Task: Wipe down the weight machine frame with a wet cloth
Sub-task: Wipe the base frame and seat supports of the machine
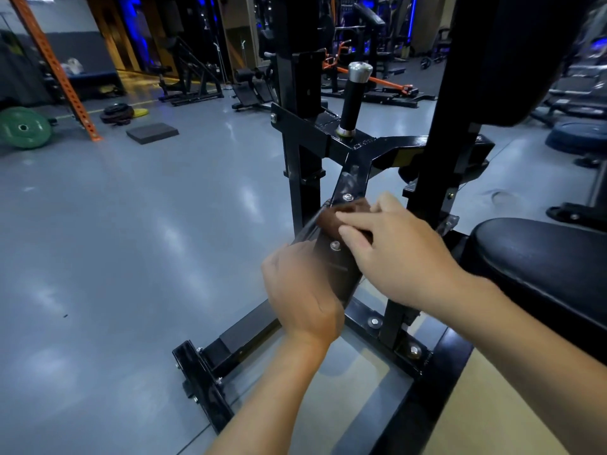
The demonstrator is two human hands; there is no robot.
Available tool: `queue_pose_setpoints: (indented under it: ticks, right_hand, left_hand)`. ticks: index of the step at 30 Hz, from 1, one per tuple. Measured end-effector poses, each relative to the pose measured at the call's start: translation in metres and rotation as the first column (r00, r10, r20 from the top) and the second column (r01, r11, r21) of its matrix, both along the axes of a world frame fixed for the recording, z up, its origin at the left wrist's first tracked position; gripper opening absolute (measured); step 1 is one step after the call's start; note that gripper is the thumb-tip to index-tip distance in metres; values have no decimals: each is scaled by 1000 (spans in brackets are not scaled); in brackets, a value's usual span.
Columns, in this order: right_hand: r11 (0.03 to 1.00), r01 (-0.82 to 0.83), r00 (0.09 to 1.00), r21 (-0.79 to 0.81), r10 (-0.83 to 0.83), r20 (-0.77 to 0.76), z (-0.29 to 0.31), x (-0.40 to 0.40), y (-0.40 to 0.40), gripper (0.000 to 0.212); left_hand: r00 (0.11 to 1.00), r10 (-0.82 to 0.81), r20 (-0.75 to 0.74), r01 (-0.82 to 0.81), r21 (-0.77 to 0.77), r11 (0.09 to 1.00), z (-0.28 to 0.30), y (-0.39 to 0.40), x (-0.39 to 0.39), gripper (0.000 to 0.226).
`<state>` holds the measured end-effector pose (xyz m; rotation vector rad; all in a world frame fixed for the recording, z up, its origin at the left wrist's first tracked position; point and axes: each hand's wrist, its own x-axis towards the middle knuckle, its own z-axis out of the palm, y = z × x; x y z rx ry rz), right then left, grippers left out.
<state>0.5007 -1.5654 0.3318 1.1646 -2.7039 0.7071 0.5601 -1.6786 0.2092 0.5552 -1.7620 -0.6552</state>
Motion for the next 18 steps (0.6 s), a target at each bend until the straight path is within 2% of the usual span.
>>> queue_pose_setpoints:
  ticks: [3,8,11,15,18]
  right_hand:
    - [998,-38,999,50,39,-14,-2,6,21,39]
    - [997,58,996,56,-53,-78,8,-38,-3,35]
    - [1000,-1,999,13,1,-36,4,-23,-6,37]
    - [991,-119,993,54,118,14,0,-1,20,38]
    - [990,-103,994,98,105,-19,6,-17,18,35]
  left_hand:
    - [1000,-14,-14,14,2,1000,1,1,-2,53]
    - [1000,-12,-16,12,6,1000,1,1,0,53]
    - [1000,-16,-19,16,3,1000,0,0,-1,54]
    - [1000,-5,-25,5,-3,1000,-1,0,-2,56]
    - [1000,-11,-21,11,-5,1000,0,0,-1,55]
